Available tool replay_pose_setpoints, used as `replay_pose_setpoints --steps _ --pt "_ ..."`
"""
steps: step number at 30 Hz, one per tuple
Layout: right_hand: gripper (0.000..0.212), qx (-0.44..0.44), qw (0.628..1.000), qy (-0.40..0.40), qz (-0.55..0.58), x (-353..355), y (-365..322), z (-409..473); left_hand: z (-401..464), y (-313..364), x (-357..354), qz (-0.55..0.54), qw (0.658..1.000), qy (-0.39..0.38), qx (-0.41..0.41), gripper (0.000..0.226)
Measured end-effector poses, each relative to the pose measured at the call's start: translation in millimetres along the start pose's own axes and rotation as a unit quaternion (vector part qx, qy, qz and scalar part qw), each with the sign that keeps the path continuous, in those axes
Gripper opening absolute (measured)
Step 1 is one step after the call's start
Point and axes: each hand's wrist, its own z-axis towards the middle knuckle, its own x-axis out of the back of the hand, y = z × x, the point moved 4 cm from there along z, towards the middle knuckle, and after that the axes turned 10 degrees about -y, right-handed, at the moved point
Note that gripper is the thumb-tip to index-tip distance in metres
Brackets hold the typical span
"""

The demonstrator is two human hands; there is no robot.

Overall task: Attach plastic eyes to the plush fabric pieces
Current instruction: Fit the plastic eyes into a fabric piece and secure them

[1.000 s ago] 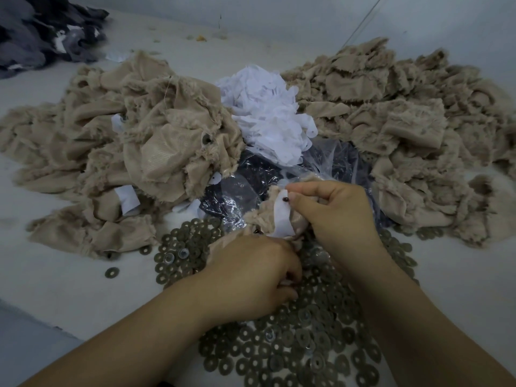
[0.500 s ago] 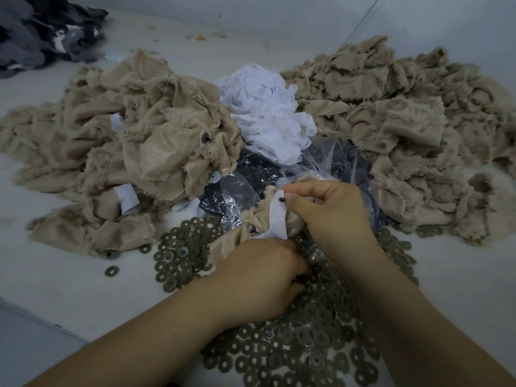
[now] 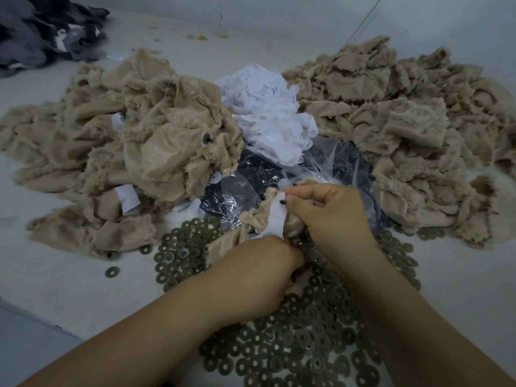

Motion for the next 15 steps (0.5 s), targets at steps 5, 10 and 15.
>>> replay_pose_setpoints --steps 5,10,15 --pt "0.021 -0.001 1.0 -0.006 -0.004 -1.3 -1.3 -0.5 -1.0 0.1 3.6 -0.002 0.999 -0.051 -0.021 0.01" --pt "0.028 0.001 1.0 0.003 -0.015 -1.9 -1.4 -1.4 -5.0 -1.1 3.6 0.004 0.998 -0.061 -0.028 0.011" --pt "0.031 -0.004 1.0 0.003 -0.015 -3.0 0.1 -0.7 -9.5 -1.2 5.4 -0.028 0.998 -0.048 -0.036 0.021"
